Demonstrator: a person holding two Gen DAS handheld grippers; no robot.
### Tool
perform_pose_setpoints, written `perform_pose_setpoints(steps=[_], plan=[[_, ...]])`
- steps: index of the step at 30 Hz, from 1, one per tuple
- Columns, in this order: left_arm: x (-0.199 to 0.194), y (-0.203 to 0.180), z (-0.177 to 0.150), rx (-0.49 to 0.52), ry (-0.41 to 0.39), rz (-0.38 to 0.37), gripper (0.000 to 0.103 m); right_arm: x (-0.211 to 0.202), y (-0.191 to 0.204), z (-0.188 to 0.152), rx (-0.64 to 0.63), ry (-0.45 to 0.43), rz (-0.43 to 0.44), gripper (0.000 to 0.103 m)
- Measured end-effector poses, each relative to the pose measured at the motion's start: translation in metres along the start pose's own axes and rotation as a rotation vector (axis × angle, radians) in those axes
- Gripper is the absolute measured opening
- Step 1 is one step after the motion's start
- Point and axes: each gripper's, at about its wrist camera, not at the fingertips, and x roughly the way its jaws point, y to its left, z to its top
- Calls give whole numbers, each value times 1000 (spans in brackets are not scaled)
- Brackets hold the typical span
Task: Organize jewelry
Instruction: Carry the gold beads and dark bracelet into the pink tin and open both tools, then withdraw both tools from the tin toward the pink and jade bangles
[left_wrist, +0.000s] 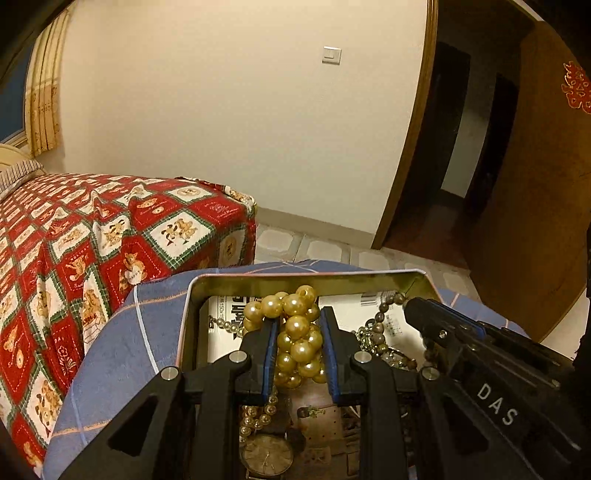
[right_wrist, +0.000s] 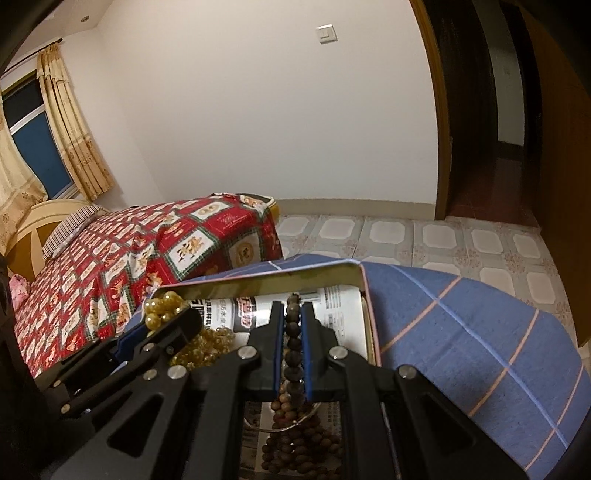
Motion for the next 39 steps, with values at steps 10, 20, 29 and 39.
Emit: perform_pose_setpoints(steps=[10,20,29,39], plan=[[4,4,0,-30,53,56,70,-25,2,2,20,-96,39,70],[-24,1,-7,-45,18,81,73,-40,-7,-9,61,-88,-13,71],[-57,6,-31,-19,3,147,73,-63,-4,-35,35,-66,-49,74],[-93,9,-60,-2,8,171,73,-90,8,-60,-17,-55,-50,76]])
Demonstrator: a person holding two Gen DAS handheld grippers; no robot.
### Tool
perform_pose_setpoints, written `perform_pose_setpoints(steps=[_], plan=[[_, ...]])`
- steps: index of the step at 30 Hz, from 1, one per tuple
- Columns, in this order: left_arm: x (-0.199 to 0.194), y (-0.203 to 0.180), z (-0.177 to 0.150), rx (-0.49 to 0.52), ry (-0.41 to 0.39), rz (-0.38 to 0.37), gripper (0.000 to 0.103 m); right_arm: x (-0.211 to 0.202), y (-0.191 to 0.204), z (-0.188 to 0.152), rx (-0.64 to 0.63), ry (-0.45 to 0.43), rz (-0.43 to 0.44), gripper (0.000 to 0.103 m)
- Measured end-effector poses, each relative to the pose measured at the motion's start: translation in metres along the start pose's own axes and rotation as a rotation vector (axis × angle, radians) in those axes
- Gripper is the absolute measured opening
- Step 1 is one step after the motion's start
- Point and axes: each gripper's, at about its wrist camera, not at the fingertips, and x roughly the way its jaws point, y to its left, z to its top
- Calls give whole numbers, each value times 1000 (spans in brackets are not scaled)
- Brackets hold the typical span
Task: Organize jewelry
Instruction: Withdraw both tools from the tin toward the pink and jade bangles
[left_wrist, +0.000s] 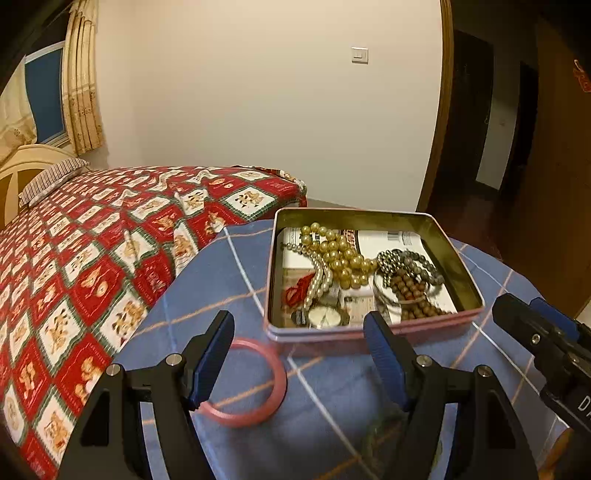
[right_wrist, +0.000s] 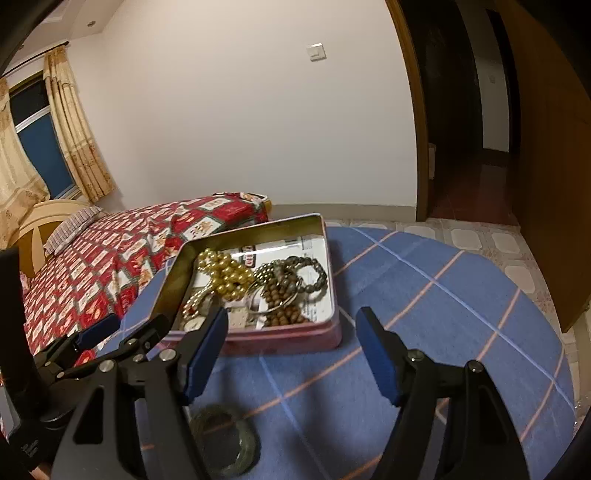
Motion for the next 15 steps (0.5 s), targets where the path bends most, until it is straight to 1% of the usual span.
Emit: perform_pose_setpoints(steps=[15], plan=[[-50,0,-23,21,-34,11,73,-40,10,-20,-9,-30,-12,76]])
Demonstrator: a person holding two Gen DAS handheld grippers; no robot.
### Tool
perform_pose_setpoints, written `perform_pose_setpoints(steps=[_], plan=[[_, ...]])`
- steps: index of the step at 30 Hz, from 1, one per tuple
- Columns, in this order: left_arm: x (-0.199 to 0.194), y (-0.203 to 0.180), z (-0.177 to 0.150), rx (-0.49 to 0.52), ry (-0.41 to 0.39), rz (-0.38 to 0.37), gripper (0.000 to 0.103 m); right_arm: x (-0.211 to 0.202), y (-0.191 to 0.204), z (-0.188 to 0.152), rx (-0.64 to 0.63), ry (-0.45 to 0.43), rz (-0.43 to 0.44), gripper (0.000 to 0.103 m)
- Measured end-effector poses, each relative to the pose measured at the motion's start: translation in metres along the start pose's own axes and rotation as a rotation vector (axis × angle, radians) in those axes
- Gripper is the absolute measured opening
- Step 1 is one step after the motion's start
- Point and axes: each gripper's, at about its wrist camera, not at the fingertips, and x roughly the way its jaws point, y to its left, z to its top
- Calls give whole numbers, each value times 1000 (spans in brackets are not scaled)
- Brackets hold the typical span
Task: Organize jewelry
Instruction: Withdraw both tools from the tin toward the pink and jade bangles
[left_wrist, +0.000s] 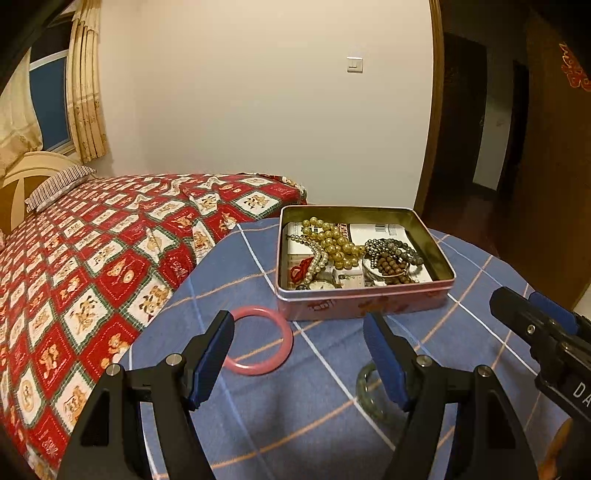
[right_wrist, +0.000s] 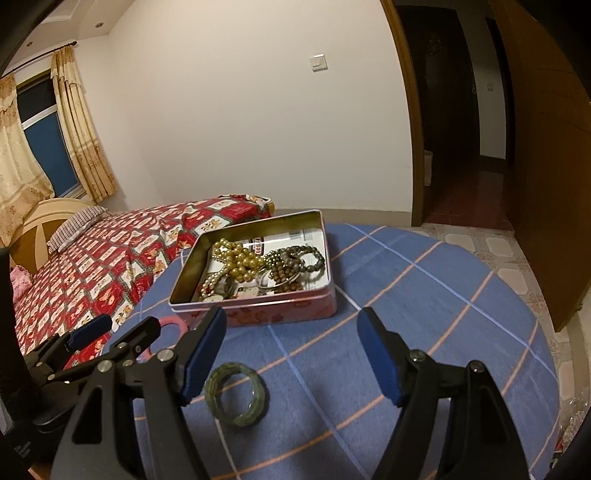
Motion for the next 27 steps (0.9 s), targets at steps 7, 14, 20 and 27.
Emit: perform_pose_setpoints(steps=[7,14,20,27], plan=[[-13,6,-9,-2,-3,5,73,-9,6,-6,-18,-7,-5,76],[-17,10,-22,-6,14,2,73,-13,11,-18,-33,12,-3,76],[-21,14,-34,-8,28,-5,73,-11,15,-25,-43,35,-8,76],[-20,21,-39,-22,43,3,73,-12,19,-28,-58,51,-22,76]])
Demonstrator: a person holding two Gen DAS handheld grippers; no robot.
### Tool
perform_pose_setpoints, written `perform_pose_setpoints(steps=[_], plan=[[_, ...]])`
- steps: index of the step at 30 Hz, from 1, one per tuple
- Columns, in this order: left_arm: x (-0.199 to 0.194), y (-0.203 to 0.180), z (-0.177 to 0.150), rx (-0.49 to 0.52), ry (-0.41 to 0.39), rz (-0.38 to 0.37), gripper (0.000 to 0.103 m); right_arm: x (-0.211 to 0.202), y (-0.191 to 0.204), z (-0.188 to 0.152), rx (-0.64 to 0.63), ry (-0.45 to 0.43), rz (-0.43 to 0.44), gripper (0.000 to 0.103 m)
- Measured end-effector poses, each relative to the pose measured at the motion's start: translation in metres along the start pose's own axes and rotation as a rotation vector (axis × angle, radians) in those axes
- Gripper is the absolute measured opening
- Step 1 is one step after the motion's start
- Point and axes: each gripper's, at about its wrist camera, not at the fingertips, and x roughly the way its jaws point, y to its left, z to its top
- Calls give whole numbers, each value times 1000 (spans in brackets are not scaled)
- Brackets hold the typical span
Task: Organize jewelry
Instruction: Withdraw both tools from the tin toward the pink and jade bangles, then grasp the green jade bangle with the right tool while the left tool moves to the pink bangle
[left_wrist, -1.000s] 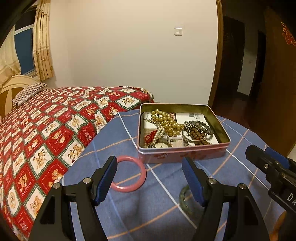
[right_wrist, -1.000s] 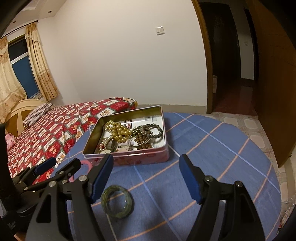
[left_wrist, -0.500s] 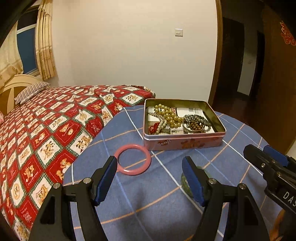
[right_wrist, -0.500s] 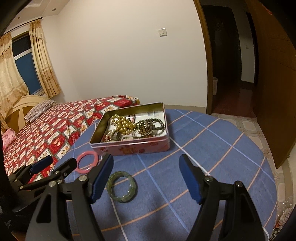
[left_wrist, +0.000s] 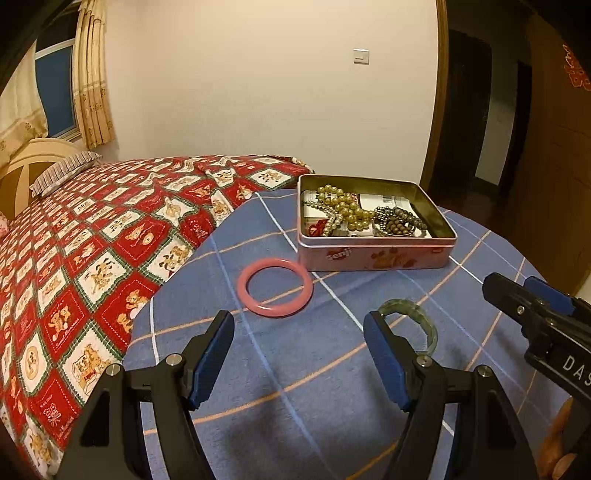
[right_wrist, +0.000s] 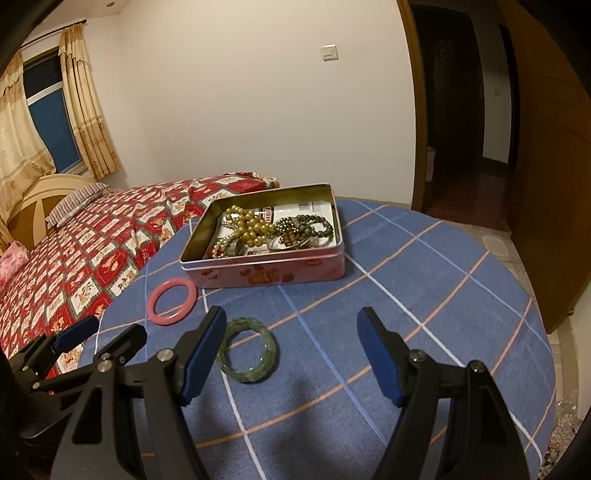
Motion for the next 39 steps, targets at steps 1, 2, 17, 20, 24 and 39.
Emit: perform_pose_setpoints(steps=[1,2,17,20,24,39], plan=[[0,1,0,-3,1,-1,73,0,1,0,-6,1,-1,76],[0,2,-1,-5,1,-1,73,0,2,0,-10,2,-4,76],[21,27,-6,-47,52,23,73,25,2,-7,-35,85,-16,76],[26,36,-7,-61,66,37,73,31,0,-10,-30,114,-3,76],[33,49,-8,-107,92,26,73,39,-2,-13,-30,144,2,76],[57,66,2,-171,142,-42,73,91,54,-25,-256,288,47,76]])
